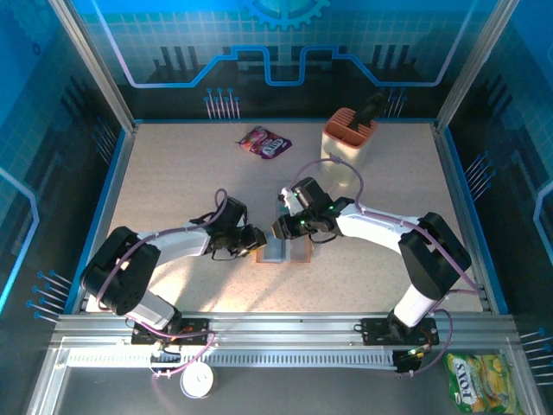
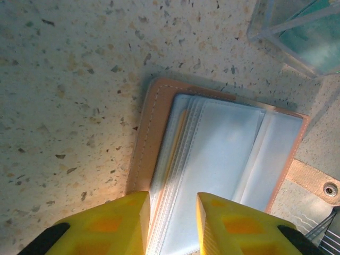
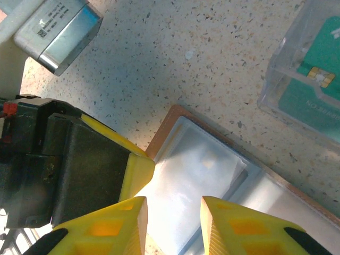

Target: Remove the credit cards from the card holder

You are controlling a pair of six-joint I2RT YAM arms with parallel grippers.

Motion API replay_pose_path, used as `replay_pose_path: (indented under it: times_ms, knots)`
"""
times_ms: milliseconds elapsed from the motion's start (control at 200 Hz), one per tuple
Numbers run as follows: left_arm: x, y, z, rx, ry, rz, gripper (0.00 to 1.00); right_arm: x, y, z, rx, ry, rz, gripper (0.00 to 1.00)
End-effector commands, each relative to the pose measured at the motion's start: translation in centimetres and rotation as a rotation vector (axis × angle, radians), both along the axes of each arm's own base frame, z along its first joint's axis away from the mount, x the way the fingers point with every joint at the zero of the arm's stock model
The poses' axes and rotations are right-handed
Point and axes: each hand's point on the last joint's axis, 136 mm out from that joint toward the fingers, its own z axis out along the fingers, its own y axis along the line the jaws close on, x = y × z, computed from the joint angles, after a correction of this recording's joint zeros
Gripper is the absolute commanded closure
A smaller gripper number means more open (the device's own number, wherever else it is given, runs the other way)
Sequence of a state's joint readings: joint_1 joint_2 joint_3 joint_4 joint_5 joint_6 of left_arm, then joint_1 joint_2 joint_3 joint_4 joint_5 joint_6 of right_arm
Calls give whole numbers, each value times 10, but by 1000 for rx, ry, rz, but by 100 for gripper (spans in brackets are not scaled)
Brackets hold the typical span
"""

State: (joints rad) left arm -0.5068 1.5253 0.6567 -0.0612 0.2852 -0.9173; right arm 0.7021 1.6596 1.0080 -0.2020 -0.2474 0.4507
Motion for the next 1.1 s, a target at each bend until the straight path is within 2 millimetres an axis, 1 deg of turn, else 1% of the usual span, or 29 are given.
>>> replay_pose_path:
  times_ms: [0,85,235,365,565,630,760,875,1096]
  knots:
    - [-5,8,-1,16,15,28,72,-6,6,3,54,27,-46,67]
    - [-8,12,-4,44,33,28,74,-7,7,0,60,56,-72,67]
    - [-8,13,-7,45,36,33,78,-6,11,-1,96,93,-103,67]
    - [-8,14,-7,49,34,38,86,-6,15,-4,109,125,-116,68]
    - [-10,17,-11,67,38,38,91,-7,16,-6,117,137,-126,70]
    - [-11,17,-14,71,47,40,92,-9,17,-7,118,158,-125,71]
    - [-12,16,-18,62,60,39,92,-14,20,-15,100,243,-124,71]
    - [-14,17,-20,63,64,39,92,-17,25,-19,127,274,-119,71]
    - [-17,19,-20,67,64,39,92,-18,26,-24,119,294,-122,66]
